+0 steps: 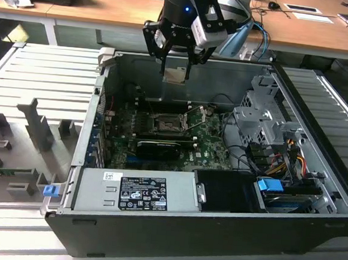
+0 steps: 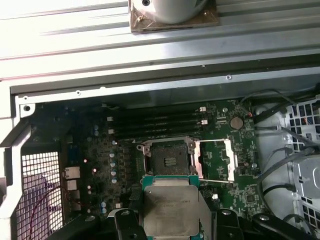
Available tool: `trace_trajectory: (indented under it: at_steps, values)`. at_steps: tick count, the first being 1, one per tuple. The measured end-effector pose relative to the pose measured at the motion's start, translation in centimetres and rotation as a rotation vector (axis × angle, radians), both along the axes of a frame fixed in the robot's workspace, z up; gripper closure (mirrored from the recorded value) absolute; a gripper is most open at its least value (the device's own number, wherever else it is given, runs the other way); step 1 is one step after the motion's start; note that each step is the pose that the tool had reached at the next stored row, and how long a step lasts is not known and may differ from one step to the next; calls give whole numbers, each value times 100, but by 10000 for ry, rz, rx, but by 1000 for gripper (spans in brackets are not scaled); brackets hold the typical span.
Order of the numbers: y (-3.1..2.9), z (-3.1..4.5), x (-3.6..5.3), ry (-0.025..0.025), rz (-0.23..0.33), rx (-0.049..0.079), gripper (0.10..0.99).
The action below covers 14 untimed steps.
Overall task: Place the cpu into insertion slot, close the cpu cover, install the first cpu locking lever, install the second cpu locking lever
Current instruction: 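Place the cpu into insertion slot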
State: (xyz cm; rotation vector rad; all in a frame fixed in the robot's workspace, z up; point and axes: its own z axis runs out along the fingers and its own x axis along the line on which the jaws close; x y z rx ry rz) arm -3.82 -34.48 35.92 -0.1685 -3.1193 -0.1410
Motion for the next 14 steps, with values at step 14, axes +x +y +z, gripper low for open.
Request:
trace_trajectory:
  at_steps: [14]
  values:
    - [0, -4, 0, 0, -319, 0, 553]
